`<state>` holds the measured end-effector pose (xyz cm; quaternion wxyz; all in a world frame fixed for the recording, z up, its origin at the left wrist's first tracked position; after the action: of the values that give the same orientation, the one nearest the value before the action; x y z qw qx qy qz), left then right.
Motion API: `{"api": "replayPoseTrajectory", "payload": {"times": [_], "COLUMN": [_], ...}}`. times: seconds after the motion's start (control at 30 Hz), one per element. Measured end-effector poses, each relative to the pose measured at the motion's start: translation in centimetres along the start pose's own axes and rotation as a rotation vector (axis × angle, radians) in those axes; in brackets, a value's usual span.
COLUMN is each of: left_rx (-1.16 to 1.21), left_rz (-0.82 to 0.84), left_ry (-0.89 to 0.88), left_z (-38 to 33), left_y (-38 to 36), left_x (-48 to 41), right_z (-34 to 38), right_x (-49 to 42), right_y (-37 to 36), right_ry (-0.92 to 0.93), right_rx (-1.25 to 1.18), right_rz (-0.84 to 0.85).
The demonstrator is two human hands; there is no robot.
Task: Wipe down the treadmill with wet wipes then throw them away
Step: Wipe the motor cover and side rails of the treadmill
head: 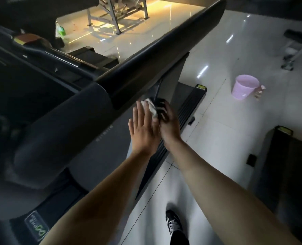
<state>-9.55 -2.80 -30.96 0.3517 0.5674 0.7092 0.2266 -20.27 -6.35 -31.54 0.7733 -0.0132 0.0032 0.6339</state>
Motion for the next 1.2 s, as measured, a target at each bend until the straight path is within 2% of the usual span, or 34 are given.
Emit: {"api": "replayPoseTrajectory", "payload": {"times": [0.23,0.4,0.6,0.87,1.0,1.2], "left_rx": [-0.023,0.176,0.268,0.245,0.241,0.259], "left_rz": [0.117,-0.063,-0.224,-0.166,-0.140,-0.109], "left_ry": [0.087,0.129,0.124,0.202,0.297,0.400], "left_z": [6.0,5.5,3.7,8.2,12.4,14.2], "left_y": [-0.4,0.6,1.5,0.0,-1.3,-1.6], "left_x": [6.0,4.3,0.6,3.6,7.1,9.3], "right_z": [-2.7,-4.4,-5.6,-9.4,-10.8,-12.9], "right_x": [2.3,2.0,3.0,5.7,8.0,10.4], "right_y": [-1.0,-0.9,-1.5,-3.8,-4.4,-4.9], "right_ry": [-0.077,-0.062,-0.107,-0.148,-0.169,-0.238], "right_rx": [0.025,0.017,-0.103,-0.047,-0.003,0.065], "right_rz": [-0.036,-0.065,-0.031,-0.057,-0.104,-0.096]}}
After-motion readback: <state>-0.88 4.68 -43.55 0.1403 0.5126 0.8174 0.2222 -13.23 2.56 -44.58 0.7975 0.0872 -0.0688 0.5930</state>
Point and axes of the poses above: each hand's wrist, its own x-axis away from the middle knuckle, its own y-axis out of the back of the hand, z = x × y, the point moved 8 cm from there along -x, towards the middle knuckle, and after that the axes turned 4 degrees about -z, right-handed, at the moved point
